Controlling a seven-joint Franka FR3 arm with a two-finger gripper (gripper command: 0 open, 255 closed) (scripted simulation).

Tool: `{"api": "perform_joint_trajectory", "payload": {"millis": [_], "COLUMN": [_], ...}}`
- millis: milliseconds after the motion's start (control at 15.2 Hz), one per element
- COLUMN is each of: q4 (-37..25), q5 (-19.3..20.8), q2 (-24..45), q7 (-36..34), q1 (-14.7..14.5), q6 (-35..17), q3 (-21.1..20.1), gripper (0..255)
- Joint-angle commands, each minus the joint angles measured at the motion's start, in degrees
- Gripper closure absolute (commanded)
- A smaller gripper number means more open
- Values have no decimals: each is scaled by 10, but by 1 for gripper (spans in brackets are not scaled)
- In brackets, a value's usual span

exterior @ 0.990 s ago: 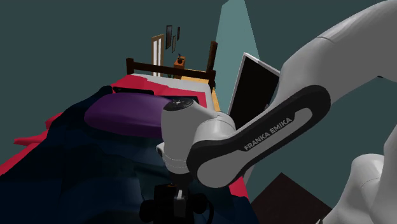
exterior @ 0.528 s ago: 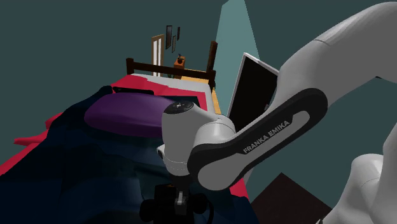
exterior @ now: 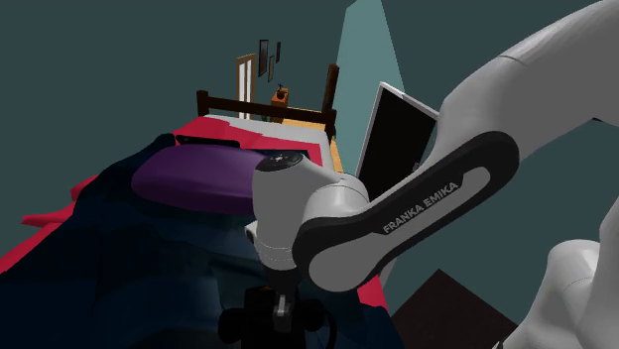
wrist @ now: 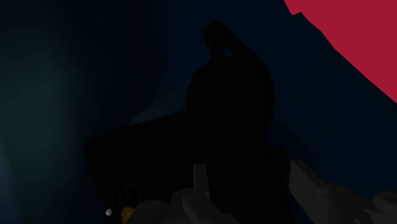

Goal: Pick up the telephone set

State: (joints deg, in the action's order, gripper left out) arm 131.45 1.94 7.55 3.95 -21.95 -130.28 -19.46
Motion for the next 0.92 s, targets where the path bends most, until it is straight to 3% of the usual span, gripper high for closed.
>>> {"api": "perform_joint_trajectory", "payload": {"millis": [0,858], "q4": [-5,-35], "q5": [-5,-28], "q2": [-10,-68], "q7": [3,20], "q1": [1,4], "q6": [14,98], "q3": [-1,-3], "gripper": [255,255]}}
